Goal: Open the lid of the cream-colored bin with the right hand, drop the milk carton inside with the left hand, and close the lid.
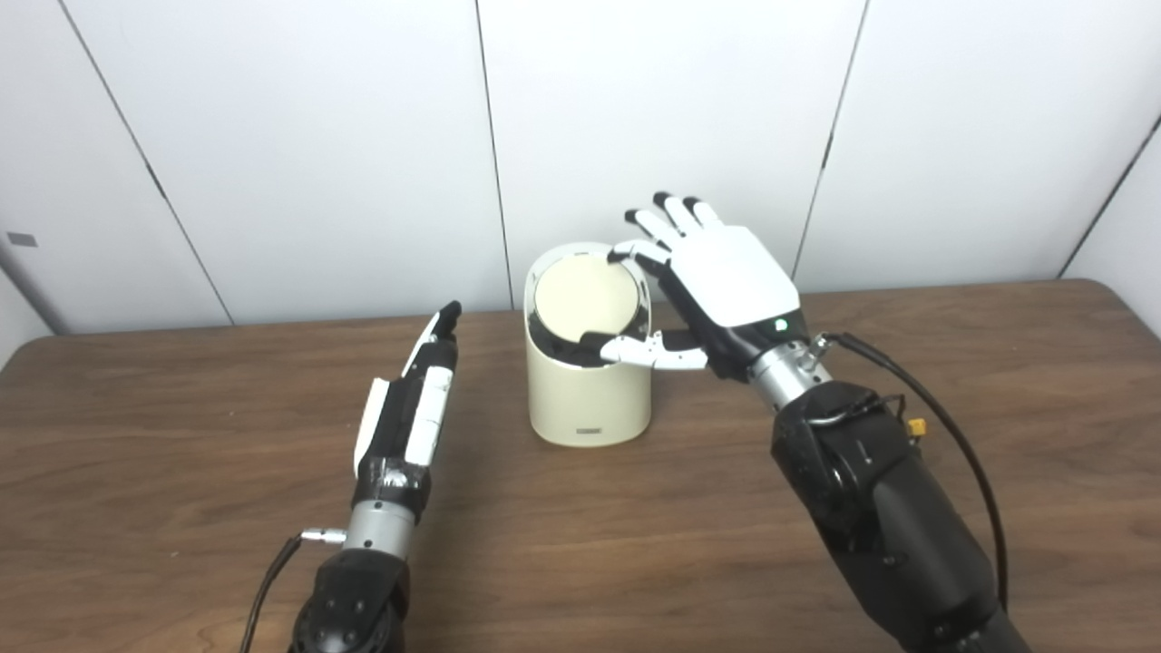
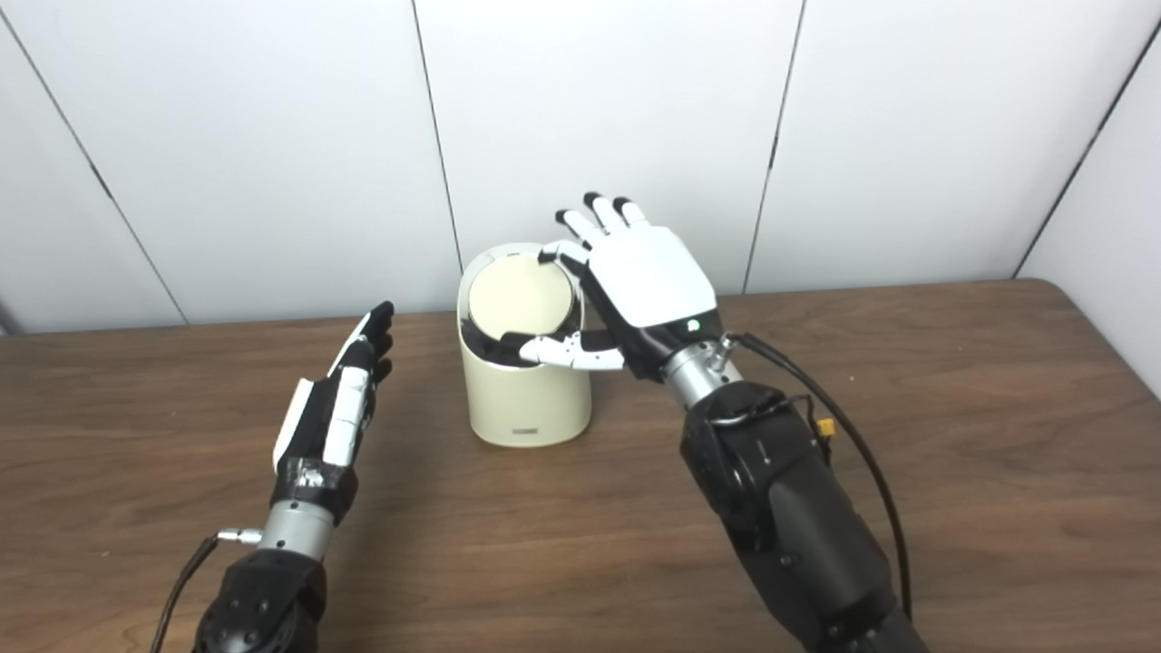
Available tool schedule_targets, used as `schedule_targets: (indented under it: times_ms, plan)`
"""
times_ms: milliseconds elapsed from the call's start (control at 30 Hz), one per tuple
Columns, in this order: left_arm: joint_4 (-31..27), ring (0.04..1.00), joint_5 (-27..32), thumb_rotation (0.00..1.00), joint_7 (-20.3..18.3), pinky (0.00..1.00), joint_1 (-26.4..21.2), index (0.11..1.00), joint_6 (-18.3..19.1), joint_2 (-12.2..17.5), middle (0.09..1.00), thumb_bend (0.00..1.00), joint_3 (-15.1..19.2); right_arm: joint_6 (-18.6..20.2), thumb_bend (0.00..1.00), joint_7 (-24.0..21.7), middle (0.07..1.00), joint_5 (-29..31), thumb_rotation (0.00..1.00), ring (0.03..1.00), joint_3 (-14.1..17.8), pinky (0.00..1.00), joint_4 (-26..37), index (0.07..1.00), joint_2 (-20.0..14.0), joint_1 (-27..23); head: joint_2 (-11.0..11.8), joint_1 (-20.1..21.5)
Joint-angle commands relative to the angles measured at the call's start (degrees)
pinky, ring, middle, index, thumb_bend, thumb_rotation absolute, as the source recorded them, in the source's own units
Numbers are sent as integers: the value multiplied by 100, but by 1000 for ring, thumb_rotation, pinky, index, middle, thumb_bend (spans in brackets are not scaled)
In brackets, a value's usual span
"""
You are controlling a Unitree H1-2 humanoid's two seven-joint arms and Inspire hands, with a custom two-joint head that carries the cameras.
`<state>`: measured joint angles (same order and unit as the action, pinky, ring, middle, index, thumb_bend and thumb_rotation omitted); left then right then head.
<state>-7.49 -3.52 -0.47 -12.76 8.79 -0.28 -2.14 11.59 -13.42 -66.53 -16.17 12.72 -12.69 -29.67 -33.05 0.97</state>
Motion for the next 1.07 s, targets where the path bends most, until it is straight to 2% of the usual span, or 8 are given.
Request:
schedule_targets:
  times_ms: [0,100,267,467,567,633,867,1033]
  plan:
    - [-82,1000,-3,1000,14,1000,-201,1000,-191,-2,1000,794,1,116,521,283,965,-72,1000,1000,189,1000,243,832,30,-22,-1,5]
    - [-115,1000,-74,1000,15,1000,-185,1000,-168,36,1000,778,-16,175,510,353,964,-99,1000,1000,291,1000,284,864,12,199,-5,31]
    - [-143,1000,-27,990,3,1000,-129,1000,-255,95,1000,767,35,371,542,113,967,678,1000,1000,675,1000,449,919,90,711,-16,34]
    - [-443,1000,13,996,-83,1000,217,1000,-122,353,1000,733,182,875,536,-458,955,2447,944,966,1397,930,970,932,205,1374,-66,23]
    - [-688,1000,90,1000,-179,1000,449,1000,1,526,1000,725,267,1291,567,-711,952,3199,991,934,1670,881,1288,952,259,1671,-91,33]
    - [-821,1000,146,1000,-234,999,615,1000,-1,624,1000,728,315,1368,562,-673,947,3681,991,922,1822,866,1403,947,336,1862,-84,41]
    - [-993,1000,433,977,-390,1000,1141,1000,-251,762,1000,689,427,884,639,-231,948,5195,1000,963,2285,939,1161,937,663,2371,-34,-6]
    - [-957,1000,574,981,-448,999,1385,1000,-379,787,1000,653,497,260,626,157,959,5616,1000,971,2310,980,812,938,712,2568,-83,157]
